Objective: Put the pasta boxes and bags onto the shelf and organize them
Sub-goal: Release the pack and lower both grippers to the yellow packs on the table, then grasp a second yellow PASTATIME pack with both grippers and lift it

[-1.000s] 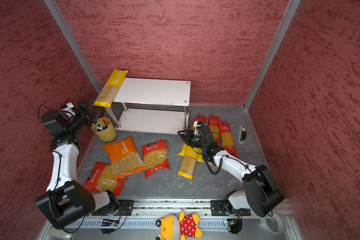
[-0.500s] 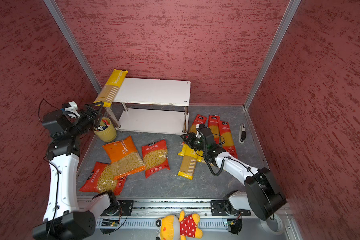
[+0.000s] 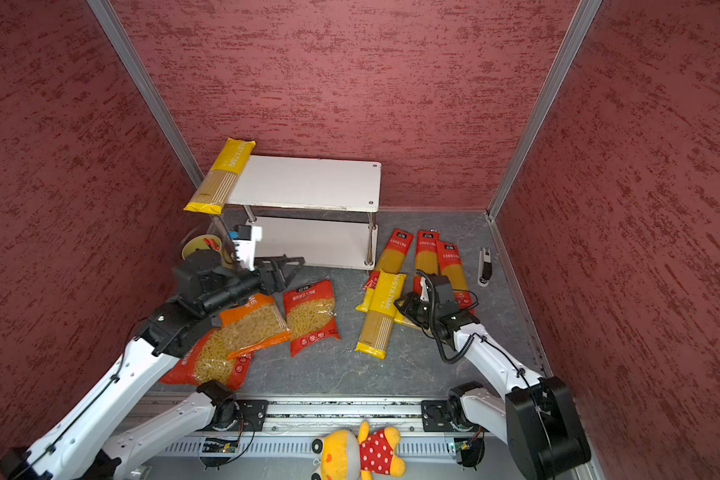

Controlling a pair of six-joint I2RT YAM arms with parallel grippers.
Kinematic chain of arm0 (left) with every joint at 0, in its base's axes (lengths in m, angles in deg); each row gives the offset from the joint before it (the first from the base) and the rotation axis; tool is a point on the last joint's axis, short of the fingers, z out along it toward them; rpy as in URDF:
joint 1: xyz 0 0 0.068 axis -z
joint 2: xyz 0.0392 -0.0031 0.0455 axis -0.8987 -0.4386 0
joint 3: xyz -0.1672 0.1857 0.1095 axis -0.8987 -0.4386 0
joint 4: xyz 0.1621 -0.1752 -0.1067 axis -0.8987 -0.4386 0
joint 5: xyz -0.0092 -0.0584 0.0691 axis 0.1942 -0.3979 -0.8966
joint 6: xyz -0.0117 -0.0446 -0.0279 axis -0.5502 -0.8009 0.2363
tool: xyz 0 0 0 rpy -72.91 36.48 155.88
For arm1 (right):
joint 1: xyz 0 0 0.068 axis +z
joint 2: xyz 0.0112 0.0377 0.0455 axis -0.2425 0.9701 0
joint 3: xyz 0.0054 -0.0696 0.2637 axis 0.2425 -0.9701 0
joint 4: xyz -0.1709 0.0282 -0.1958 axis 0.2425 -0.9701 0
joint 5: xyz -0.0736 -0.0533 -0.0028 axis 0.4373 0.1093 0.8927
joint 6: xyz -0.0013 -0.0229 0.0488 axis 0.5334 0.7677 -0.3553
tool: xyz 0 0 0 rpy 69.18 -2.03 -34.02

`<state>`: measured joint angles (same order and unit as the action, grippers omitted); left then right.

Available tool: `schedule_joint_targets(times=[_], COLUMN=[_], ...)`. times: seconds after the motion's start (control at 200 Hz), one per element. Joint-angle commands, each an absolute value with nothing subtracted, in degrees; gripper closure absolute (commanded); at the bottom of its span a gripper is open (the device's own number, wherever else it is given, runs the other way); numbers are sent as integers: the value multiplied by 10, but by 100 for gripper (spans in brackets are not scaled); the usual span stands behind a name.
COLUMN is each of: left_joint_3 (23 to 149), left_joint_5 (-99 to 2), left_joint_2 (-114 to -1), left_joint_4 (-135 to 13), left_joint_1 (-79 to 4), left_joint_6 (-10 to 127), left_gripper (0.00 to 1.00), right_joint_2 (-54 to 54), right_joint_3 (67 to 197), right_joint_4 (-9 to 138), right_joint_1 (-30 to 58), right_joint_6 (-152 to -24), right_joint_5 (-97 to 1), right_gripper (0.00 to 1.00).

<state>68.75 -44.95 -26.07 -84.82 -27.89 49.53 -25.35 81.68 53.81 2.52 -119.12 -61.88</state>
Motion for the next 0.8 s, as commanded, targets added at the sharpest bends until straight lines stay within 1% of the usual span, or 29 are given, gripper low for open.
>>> schedule_joint_targets(times=[0.0,0.135,0.266,0.461,0.596,0.636,0.711,0.792], left_joint_3=[646,598,586,579,573,566,565,576], left_joint_5=[-521,-552,-555,-560,-512,-490,-463,-461], left_joint_2=[-296,-384,-469,-564,-626,-642,-672,-691], left_joint_4=[-746,-662,-612,-567,-533,-512,-504,-515], left_joint_1=[-187,-99,-69,-68,-92,-107,-128,-125], left_joint_6=[549,572,563,542,497,469,422,410], left_gripper=[19,18,18,18,19,21,30,33], right_joint_2=[-281,-270,-238,-188,-151,-136,-114,-99], right_joint_3=[793,759,725,718,705,701,691,687], right_joint_4=[560,616,712,782,849,873,927,976], right_joint_1=[29,37,44,64,74,76,84,98], right_joint_6=[-1201,-1210,-1242,-1251,-1257,-1258,-1260,-1260], right_joint_5=[-658,-658,-664,-658,-654,-654,-651,-654], right_gripper=[52,45,43,42,42,42,43,45])
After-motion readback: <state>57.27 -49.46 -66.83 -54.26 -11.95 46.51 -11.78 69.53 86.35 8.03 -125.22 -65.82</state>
